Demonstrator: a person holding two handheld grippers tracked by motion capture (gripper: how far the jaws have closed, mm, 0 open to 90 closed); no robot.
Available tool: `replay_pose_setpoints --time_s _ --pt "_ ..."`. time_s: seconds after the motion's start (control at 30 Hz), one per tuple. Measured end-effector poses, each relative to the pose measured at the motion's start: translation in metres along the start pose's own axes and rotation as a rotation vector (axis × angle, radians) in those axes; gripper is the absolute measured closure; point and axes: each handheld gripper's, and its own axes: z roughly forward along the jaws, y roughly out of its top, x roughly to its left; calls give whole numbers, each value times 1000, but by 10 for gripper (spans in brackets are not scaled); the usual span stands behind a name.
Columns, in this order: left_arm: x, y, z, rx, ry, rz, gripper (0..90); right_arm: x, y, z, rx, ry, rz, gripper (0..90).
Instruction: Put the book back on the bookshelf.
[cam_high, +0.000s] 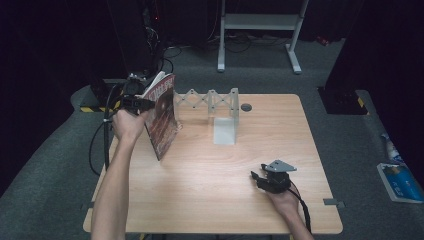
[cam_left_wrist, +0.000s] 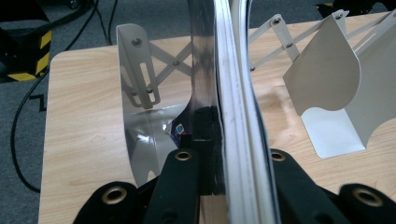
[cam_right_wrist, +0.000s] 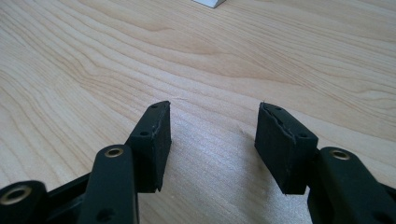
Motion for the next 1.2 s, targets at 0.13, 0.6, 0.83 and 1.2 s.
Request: replay_pose_setpoints --time_s 0.13,0.6,0.83,1.2 --pt "3 -1 -1 0 1 -14 833 0 0 0 -2 -3 -4 456" --pt "8 -6 -4 -86 -2 -69 839 1 0 0 -3 -3 -6 457" --pt "8 -7 -3 -138 11 -83 839 0 0 0 -2 -2 -4 457" --pt "4 -10 2 -210 49 -70 839 0 0 0 -1 -1 -1 457"
